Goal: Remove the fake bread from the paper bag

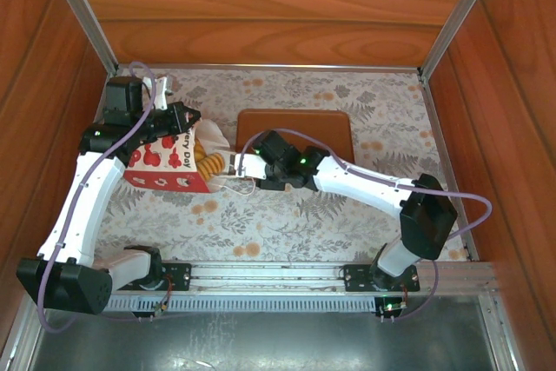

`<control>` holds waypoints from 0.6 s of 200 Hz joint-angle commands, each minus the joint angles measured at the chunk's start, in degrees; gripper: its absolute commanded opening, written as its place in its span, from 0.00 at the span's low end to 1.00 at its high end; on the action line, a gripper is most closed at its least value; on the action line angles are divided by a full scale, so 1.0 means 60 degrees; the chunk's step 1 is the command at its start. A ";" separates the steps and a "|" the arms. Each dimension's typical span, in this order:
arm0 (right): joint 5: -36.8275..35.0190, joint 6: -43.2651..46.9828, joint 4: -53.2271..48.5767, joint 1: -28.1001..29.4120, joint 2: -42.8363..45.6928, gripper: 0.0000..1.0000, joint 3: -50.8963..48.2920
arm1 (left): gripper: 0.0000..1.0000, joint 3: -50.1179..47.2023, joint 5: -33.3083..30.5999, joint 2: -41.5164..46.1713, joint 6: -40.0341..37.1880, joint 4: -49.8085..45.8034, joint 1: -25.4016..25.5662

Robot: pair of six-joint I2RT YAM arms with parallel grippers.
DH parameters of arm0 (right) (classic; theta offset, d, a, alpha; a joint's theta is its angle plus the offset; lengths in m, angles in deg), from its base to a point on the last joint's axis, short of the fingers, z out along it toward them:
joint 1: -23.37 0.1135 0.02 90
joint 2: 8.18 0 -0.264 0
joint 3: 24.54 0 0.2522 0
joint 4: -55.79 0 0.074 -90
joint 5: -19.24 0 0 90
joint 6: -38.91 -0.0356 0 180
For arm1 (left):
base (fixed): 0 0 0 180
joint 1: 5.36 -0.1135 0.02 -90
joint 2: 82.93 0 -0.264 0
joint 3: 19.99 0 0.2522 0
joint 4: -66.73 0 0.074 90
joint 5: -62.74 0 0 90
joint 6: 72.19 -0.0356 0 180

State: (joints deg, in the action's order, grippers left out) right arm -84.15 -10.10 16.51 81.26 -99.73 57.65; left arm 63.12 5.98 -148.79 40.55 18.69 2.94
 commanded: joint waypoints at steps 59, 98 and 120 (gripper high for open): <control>-0.1045 0.2119 0.0693 0.0168 -0.0289 0.55 -0.0045 | 0.00 0.0006 0.0086 0.0256 -0.0116 0.0279 0.0046; -0.1022 0.2177 0.0181 0.0222 -0.0864 0.55 0.0417 | 0.00 0.0045 0.0129 0.0240 -0.0136 0.0287 0.0048; -0.1010 0.2326 0.0224 0.0233 -0.1007 0.55 0.0466 | 0.00 0.0037 0.0155 0.0209 -0.0136 0.0290 0.0043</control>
State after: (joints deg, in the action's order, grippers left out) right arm -89.96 1.51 18.04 81.98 -104.80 58.33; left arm 63.12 6.00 -148.68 40.55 18.69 2.94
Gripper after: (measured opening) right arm 0.553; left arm 0.045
